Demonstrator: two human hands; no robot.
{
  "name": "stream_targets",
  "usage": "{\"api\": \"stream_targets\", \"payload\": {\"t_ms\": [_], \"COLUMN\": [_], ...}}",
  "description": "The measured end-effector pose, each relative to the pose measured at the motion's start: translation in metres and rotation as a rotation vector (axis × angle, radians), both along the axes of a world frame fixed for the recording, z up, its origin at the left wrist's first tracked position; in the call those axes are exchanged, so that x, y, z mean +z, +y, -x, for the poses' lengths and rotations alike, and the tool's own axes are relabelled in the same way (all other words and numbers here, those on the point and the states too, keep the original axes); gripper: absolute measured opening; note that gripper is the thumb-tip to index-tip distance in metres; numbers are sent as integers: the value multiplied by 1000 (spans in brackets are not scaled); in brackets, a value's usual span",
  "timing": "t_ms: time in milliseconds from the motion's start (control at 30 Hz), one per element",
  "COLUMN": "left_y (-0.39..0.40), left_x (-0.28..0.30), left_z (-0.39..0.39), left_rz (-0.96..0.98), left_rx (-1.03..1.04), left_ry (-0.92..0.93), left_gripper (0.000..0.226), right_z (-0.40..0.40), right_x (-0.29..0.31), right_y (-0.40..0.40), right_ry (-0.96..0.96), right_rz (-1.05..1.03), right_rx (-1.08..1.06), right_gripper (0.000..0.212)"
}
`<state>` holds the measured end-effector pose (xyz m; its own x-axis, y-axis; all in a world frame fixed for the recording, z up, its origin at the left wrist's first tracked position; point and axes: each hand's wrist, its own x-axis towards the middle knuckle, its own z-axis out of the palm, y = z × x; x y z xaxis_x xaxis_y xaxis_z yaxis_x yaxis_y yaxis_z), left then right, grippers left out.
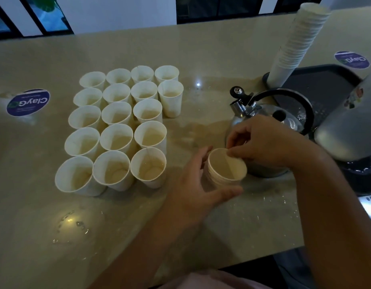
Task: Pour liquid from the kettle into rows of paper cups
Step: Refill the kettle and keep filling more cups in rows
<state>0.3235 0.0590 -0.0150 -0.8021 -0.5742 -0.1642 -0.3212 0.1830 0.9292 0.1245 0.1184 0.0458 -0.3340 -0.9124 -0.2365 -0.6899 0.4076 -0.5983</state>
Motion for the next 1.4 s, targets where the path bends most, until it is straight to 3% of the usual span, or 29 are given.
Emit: {"api": "stream_targets", "payload": {"t_ms": [200, 667, 1033, 1100, 1200, 1400], "left_y": [5, -4, -10, -11, -14, -12], "left_x": [-14, -11, 0, 4, 8, 8], "left_z": [12, -1, 0, 3, 9, 11], "left_rz": [68, 232, 89, 0, -121, -124], "left_rx": [98, 53, 124, 192, 261, 231], "left_ry": [42, 89, 134, 132, 138, 133], "left_gripper": [73, 76, 59, 48, 41, 44], "right_z": [3, 7, 4, -1, -3, 4], "right_x": [-5, -6, -5, 0, 6, -6], "right_y": [-1, 1, -5, -5, -2, 0], "right_ry": [-6, -2, -6, -83, -231, -115], "right_rz": [20, -40, 127, 229, 320, 382], "right_rx": [-16, 119, 169, 159, 193, 225], "right_gripper": [11, 8, 10, 5, 13, 16]}}
